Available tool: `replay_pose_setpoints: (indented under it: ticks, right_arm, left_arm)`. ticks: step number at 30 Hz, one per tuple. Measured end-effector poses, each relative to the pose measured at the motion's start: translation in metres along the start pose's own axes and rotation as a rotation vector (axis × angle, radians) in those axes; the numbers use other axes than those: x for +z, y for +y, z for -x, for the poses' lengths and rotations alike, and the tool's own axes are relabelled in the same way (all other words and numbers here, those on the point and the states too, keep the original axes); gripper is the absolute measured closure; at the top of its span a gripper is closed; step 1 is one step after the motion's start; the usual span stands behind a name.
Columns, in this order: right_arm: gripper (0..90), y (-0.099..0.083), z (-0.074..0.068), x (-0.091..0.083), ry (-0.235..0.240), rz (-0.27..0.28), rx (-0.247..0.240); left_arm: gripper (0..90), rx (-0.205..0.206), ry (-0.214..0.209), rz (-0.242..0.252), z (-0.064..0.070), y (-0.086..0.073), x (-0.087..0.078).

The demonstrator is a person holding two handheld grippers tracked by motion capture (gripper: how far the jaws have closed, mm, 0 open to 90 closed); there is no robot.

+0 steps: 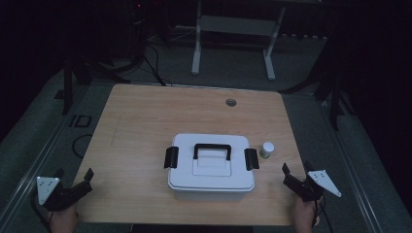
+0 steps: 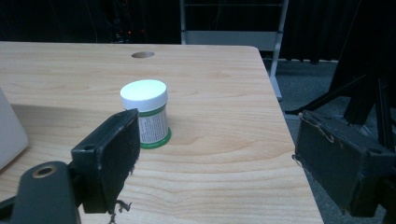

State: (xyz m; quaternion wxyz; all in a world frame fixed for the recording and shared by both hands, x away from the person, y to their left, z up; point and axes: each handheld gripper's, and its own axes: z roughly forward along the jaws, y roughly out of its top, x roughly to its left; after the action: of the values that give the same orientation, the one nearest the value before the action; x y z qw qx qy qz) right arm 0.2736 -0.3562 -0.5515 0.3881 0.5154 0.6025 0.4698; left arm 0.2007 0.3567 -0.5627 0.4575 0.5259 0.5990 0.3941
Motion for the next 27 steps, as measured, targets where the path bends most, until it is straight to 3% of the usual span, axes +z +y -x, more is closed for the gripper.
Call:
replay_pose_setpoints:
  ticks: [3,4,9,10,12,13,14,15,16,17,18,19,20,24,25,26,27]
  right_arm:
    - [14.1,0.000,0.000,0.001,0.000,-0.003,-0.002]
    - [14.1,0.000,0.000,0.001,0.003,-0.001,-0.003]
    - [14.1,0.000,0.000,0.001,0.006,-0.004,-0.001]
    - [14.1,0.000,0.000,0.001,0.007,-0.006,0.000]
    - [14.1,0.000,0.000,0.001,0.012,-0.007,0.001]
    - [14.1,0.000,0.000,0.001,0.012,-0.007,0.001]
    - [14.1,0.000,-0.001,0.001,0.012,-0.005,-0.007]
    - [14.1,0.000,-0.001,0.001,0.012,-0.005,-0.007]
    - [14.1,0.000,-0.002,0.001,0.014,-0.007,-0.017]
    - [14.1,0.000,-0.003,0.002,0.014,-0.010,-0.019]
    - [14.1,0.000,-0.003,0.002,0.014,-0.013,-0.017]
    - [14.1,0.000,-0.003,0.002,0.013,-0.011,-0.017]
    - [14.1,0.000,-0.003,0.001,0.013,-0.008,-0.018]
    - [14.1,0.000,-0.003,0.001,0.010,-0.008,-0.021]
    - [14.1,0.000,-0.003,0.002,0.011,-0.012,-0.023]
    - [14.1,0.000,-0.003,0.002,0.009,-0.016,-0.026]
    - [14.1,0.000,-0.003,0.002,0.011,-0.014,-0.027]
  left_arm:
    - [2.2,-0.014,-0.004,-0.009,-0.003,0.000,0.000]
    - [2.2,-0.002,0.016,-0.017,-0.005,0.001,-0.001]
    - [2.1,-0.022,-0.011,-0.089,-0.013,0.008,0.000]
    - [2.1,-0.006,-0.013,-0.141,-0.017,0.011,0.001]
    - [2.1,0.011,-0.019,-0.193,-0.021,0.012,0.002]
    - [2.1,0.011,-0.019,-0.193,-0.021,0.012,0.002]
    - [2.1,0.028,-0.042,-0.281,-0.023,0.013,0.004]
    - [2.1,0.028,-0.042,-0.281,-0.023,0.013,0.004]
    - [2.1,0.063,-0.045,-0.361,-0.024,0.016,0.004]
    - [2.1,0.069,-0.051,-0.400,-0.025,0.017,0.005]
    - [2.0,0.082,-0.053,-0.435,-0.025,0.019,0.005]
    - [2.0,0.082,-0.053,-0.435,-0.025,0.019,0.005]
    - [2.0,0.116,-0.057,-0.503,-0.026,0.025,0.005]
    - [2.0,0.162,-0.111,-0.641,-0.028,0.035,0.006]
    - [2.0,0.162,-0.111,-0.641,-0.028,0.035,0.006]
    - [2.0,0.204,-0.121,-0.700,-0.026,0.039,0.007]
    - [2.0,0.219,-0.127,-0.729,-0.026,0.041,0.006]
